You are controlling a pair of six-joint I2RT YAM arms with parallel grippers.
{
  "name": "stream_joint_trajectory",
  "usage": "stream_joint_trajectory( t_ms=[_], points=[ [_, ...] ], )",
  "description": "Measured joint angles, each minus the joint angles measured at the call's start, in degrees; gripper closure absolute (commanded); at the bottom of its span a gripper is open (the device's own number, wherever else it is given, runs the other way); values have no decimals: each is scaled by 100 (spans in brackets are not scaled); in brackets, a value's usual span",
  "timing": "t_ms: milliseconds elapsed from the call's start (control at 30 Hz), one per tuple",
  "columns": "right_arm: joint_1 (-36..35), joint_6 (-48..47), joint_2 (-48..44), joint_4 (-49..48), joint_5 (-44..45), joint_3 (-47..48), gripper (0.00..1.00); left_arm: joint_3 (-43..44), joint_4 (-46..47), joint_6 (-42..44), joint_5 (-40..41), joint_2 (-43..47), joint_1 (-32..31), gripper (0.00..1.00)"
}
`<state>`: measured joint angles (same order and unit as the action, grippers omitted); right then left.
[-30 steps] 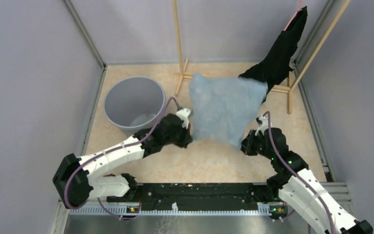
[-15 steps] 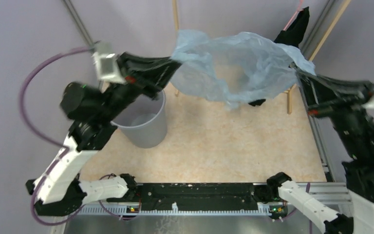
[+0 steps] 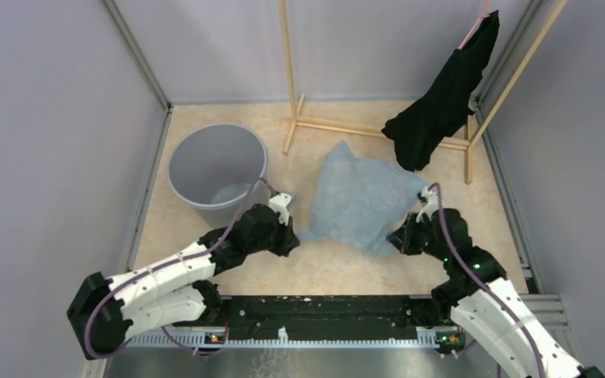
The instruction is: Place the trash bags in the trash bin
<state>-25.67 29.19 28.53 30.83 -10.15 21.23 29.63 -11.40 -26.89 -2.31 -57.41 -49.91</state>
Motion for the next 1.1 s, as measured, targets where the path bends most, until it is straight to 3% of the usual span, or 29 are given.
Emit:
stream_joint_trajectory(
  t_ms=[100,267,300,367,467,567,633,767,833,933,1100],
  points=[
    [-2,-201,-122,304,199,1370,100,741,-144,181,-7,328,35,100],
    [-2,-1016,1606,125,450,6041,100,4944,-162,863,-444,-885,94,100],
    [-2,-1113,1733,-120,444,6572,100,5685,138,946,-625,-1051,96,100],
    [-2,-1248,1519,-732,313,6972,100,6376,964,1078,-997,-835,96,100],
    [-2,-1294,579,-1432,98,6279,100,5807,1626,1152,-1032,-168,87,100],
    [-2,-1174,-299,-2052,173,4918,100,4210,2142,1086,-426,726,70,100],
    [0,-802,-518,-2214,330,3532,100,3088,2094,839,42,748,76,100],
    [-2,57,341,-1832,-151,894,100,1233,929,221,160,-306,83,100],
    [0,299,295,-699,-229,83,100,505,2,61,33,-431,85,100],
    [-2,83,-13,24,48,664,100,522,-549,162,-111,214,79,100],
    [0,-710,780,-273,391,3783,100,2955,-107,675,-26,487,79,100]
  ],
)
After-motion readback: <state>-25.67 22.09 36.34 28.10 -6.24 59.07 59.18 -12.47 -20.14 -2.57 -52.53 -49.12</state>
